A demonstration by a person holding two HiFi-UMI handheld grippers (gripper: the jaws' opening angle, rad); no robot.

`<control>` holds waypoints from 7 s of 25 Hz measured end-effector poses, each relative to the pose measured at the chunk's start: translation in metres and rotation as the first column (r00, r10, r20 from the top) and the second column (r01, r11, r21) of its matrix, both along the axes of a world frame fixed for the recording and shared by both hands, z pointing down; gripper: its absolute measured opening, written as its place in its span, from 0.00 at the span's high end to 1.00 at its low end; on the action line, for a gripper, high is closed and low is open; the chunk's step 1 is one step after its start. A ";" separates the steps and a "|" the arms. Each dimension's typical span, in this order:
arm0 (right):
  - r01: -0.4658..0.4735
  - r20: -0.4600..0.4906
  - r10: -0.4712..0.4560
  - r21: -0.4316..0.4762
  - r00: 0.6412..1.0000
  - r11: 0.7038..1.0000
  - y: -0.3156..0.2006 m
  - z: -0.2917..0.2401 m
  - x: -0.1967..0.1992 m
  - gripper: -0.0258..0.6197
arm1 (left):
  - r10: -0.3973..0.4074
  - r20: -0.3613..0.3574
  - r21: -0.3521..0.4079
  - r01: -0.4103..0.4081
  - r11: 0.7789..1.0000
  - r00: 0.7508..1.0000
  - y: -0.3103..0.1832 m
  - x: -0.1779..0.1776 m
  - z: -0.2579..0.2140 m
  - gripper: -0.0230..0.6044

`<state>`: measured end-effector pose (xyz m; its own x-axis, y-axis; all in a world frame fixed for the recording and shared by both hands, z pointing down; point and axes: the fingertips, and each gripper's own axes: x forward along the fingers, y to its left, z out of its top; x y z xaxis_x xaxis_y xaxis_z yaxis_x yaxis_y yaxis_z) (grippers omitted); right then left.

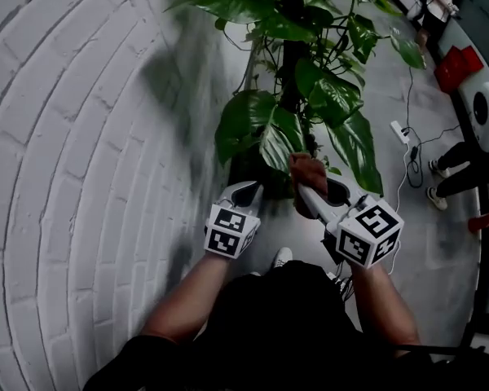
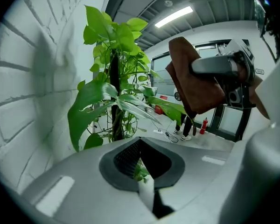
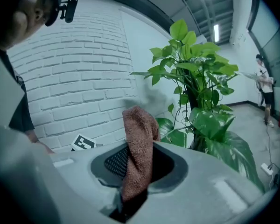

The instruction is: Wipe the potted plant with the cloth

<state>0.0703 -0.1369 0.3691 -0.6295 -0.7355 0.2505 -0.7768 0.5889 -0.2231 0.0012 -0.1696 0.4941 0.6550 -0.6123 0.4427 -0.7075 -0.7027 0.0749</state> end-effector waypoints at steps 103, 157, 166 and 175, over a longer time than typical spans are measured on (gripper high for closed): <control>0.155 -0.257 -0.157 -0.025 0.954 0.988 -0.068 0.008 0.027 0.86 | 0.057 -0.043 0.043 -0.055 0.998 0.997 -0.088 0.058 -0.011 0.94; 0.143 -0.365 -0.232 -0.256 0.901 0.956 -0.134 0.127 0.019 0.86 | 0.044 -0.025 0.011 -0.043 0.999 0.999 -0.093 0.053 -0.003 0.94; 0.135 -0.347 -0.221 -0.254 0.912 0.958 -0.113 0.132 0.032 0.86 | 0.013 -0.012 0.014 -0.013 1.000 1.000 -0.081 0.048 -0.003 0.94; 0.134 -0.304 -0.215 -0.267 0.928 0.954 -0.094 0.138 0.042 0.86 | -0.088 -0.004 0.009 0.088 0.996 0.996 -0.061 0.017 0.003 0.94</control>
<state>0.1125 -0.2313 0.5067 -0.5958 -0.5148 0.6165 -0.7196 0.6830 -0.1251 0.0183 -0.2303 0.4973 0.6001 -0.6716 0.4346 -0.7663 -0.6384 0.0716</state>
